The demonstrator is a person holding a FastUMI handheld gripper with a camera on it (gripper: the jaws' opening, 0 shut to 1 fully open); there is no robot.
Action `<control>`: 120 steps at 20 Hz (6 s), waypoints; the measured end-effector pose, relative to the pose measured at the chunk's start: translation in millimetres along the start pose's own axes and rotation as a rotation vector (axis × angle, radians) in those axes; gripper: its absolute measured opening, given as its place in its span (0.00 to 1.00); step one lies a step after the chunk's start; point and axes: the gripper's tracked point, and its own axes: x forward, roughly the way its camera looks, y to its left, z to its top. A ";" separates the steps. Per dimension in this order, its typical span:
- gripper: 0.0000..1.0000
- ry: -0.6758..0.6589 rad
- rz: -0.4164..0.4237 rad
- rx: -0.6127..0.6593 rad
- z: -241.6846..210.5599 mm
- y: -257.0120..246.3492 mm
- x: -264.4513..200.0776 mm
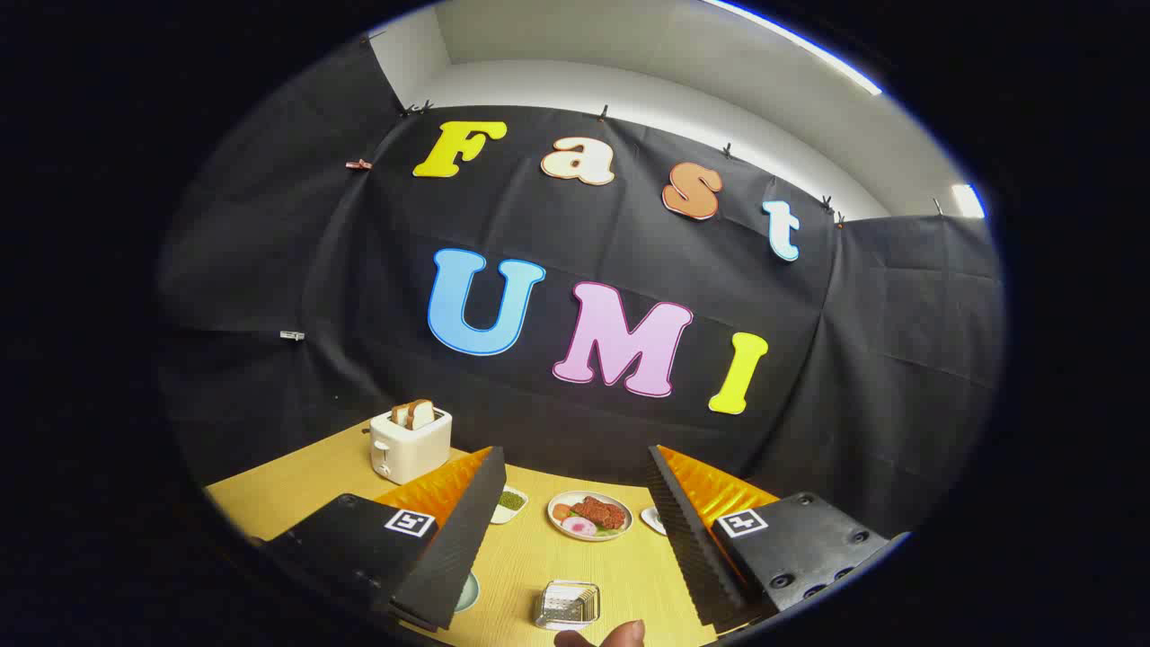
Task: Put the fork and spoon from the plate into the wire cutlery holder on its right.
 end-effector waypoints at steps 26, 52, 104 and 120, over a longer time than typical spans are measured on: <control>0.93 0.667 0.384 0.115 -151.4 117.3 -20.0; 0.14 1.419 0.282 0.213 -378.9 211.3 -13.5; 0.98 1.069 0.227 0.139 -230.0 -13.4 48.2; 0.95 1.107 0.553 0.204 -282.3 259.3 -2.2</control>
